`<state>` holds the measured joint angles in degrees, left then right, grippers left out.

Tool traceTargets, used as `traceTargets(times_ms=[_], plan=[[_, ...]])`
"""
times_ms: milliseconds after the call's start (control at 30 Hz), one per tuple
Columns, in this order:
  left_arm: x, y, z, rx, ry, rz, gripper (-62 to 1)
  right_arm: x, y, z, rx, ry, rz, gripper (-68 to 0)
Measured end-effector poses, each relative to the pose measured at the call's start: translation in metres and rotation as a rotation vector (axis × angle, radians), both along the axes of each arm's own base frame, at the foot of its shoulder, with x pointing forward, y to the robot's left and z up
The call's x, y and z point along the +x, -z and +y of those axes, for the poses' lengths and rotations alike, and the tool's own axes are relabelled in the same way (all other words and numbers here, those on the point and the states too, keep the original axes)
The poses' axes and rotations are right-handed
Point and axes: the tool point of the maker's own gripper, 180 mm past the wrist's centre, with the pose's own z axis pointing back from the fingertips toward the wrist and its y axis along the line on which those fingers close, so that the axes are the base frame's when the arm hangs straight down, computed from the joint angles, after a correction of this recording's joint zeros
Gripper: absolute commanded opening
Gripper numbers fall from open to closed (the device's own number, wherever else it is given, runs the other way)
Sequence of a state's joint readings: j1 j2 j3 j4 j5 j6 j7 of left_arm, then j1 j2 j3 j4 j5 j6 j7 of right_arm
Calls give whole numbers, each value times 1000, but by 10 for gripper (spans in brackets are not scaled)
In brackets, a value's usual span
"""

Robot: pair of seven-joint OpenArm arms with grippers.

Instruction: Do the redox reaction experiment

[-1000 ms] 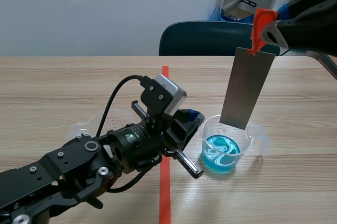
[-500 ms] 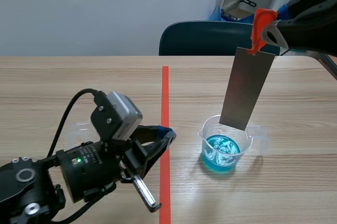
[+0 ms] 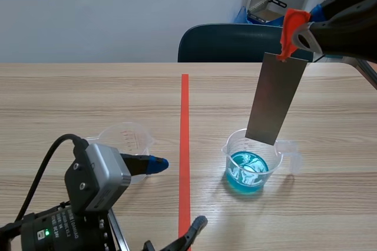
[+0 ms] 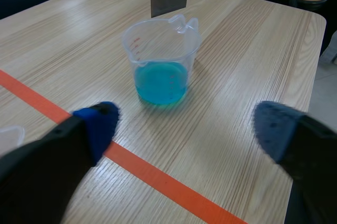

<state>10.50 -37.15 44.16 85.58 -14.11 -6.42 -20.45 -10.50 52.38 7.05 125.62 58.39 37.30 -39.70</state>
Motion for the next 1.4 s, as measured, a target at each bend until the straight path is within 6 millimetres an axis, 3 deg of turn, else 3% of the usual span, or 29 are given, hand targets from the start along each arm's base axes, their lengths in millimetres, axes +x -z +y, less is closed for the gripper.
traceTargets(times_ms=[1400], plan=[[10, 3, 5, 31, -69, -19, 14, -3, 3, 7, 5, -24, 14, -667]])
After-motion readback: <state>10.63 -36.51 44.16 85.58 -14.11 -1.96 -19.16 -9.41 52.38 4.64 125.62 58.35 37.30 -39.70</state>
